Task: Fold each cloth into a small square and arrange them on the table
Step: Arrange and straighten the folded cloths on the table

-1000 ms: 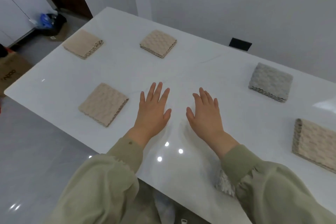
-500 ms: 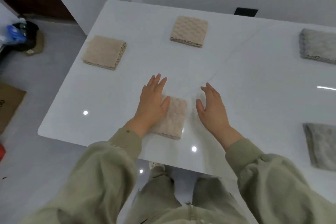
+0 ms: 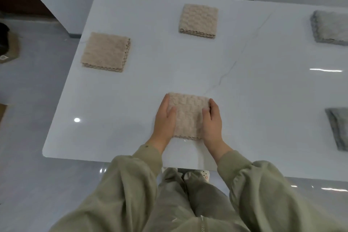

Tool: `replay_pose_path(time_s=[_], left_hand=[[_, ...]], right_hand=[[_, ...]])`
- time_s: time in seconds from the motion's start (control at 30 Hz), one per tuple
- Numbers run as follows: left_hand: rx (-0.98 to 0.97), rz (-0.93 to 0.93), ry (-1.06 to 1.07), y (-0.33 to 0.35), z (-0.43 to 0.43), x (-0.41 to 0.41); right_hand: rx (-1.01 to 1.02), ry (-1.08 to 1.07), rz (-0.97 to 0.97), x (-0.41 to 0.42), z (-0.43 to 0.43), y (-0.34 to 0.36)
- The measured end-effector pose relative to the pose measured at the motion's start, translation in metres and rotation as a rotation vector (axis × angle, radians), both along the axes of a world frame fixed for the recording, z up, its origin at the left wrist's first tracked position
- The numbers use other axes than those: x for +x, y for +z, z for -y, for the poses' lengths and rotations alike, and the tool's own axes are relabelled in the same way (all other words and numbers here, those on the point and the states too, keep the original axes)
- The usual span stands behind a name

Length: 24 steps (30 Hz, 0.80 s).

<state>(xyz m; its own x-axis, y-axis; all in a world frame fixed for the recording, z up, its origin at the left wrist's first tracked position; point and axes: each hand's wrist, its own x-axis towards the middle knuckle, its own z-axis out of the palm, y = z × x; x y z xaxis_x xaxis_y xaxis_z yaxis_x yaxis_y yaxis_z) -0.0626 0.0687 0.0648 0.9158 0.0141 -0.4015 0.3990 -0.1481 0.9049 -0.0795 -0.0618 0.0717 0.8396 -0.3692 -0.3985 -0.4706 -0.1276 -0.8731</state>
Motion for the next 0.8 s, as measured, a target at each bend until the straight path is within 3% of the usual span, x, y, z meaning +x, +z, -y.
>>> replay_pose_path(time_s=[0.67, 0.8], left_hand=[[0.013, 0.051, -0.018, -0.010, 0.016, 0.001], [0.095, 0.077, 0.054, -0.012, 0.011, 0.000]], right_hand=[[-0.098, 0.085, 0.023, 0.008, 0.017, -0.006], [-0.151, 0.116, 0.049, 0.009, 0.033, -0.006]])
